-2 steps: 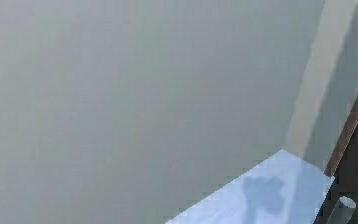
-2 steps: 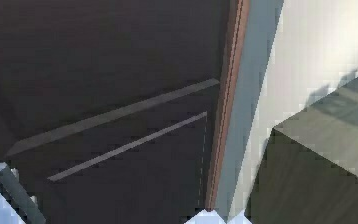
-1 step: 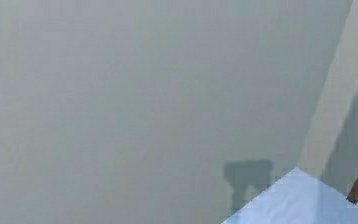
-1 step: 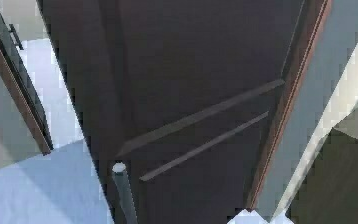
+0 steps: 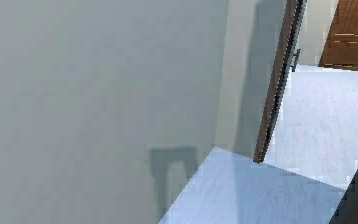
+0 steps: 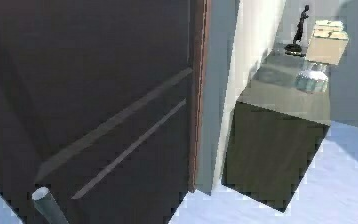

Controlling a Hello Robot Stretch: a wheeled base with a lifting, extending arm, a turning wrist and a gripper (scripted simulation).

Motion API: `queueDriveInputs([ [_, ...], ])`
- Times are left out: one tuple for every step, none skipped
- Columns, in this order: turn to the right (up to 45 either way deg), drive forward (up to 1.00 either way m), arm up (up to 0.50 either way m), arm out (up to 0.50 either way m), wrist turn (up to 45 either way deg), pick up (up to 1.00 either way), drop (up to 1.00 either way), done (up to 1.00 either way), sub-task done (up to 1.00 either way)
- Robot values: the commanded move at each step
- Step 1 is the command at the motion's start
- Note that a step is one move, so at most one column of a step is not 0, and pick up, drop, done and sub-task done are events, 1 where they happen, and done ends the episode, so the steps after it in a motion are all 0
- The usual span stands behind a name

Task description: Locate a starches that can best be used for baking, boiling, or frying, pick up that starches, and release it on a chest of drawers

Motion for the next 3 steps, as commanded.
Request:
queueDriveInputs([
  [0.0, 0.35, 0.00, 0.00, 0.0, 0.00, 0.00, 0.00, 0.00],
  [30.0, 0.00, 0.00, 0.00, 0.0, 0.00, 0.00, 0.00, 0.00],
  [0.0, 0.45, 0.00, 0.00, 0.0, 0.00, 0.00, 0.00, 0.00],
])
